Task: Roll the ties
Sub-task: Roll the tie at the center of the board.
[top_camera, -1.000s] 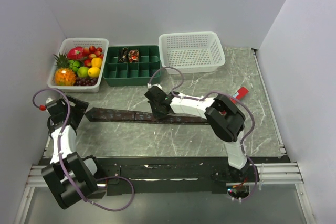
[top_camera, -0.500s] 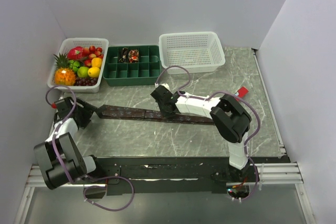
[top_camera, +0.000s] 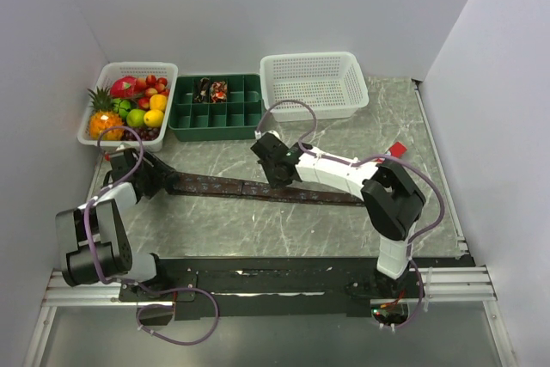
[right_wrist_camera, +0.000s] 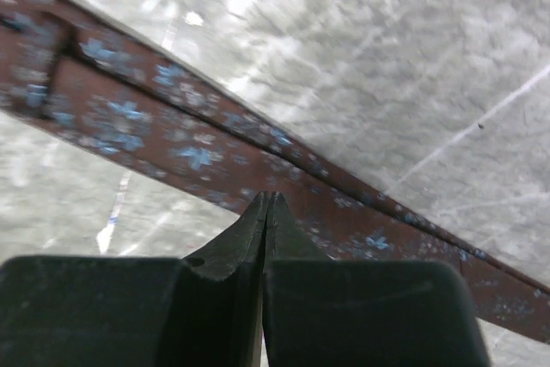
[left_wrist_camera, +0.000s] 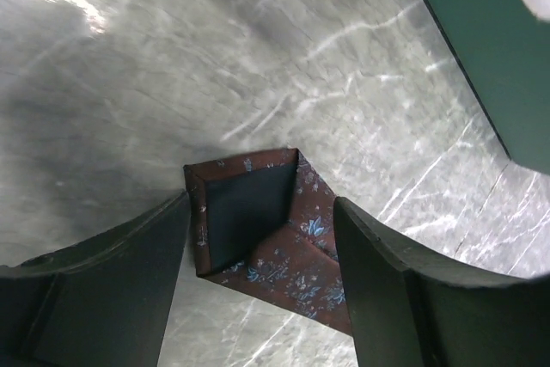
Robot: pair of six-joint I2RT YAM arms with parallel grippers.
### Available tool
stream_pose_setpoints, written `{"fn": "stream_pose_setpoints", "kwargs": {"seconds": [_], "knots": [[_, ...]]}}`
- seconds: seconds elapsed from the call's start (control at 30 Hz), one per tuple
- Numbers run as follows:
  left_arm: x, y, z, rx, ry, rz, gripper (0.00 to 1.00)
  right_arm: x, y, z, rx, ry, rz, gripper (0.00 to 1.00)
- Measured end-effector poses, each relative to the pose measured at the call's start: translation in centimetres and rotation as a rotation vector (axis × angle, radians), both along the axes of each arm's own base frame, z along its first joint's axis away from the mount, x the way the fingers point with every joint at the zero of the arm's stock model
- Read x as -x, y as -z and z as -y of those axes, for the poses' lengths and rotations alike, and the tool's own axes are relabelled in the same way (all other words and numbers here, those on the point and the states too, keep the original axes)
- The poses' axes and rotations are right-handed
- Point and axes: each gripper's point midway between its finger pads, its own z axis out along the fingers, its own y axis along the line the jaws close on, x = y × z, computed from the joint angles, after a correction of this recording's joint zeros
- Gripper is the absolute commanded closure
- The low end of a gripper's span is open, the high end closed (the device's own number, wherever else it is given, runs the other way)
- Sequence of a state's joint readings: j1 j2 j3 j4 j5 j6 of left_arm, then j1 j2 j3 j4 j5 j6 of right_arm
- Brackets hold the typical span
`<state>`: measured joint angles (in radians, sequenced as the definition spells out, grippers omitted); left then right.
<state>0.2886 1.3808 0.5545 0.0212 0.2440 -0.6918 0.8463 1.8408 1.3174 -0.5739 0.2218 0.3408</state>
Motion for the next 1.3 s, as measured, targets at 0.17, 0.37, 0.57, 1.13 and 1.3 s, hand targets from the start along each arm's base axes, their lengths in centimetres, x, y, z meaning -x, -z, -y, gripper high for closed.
{"fn": "stream_pose_setpoints", "kwargs": {"seconds": [0.17,0.37,0.57,1.13,1.3], "knots": [[0.1,0.2,-0.1,-0.014,-0.006,-0.009,0.32,-0.5,-2.1,-2.3,-0.069,-0.045,0.010,1.00],[0.5,0.4,-0.6,-0.035,-0.032,-0.032,0.39,-1.5,-4.9,-8.5,-0.184,-0.129,0.043,1.00],[0.8,0.9,-0.5,-0.025,-0.039,-0.054,0.54,-0.9,-3.9,-15.2,-0.266,-0.233,-0.005,1.00],[-2.1,1.9,-0.3,-0.026,-0.047,-0.064,0.94,-1.1,-0.6,-19.7,-0.283,-0.295,-0.056,1.00],[-2.2,1.9,-0.1,-0.030,-0.039,-0.061,0.99,-1.5,0.5,-20.7,-0.296,-0.294,-0.060,1.00]]}}
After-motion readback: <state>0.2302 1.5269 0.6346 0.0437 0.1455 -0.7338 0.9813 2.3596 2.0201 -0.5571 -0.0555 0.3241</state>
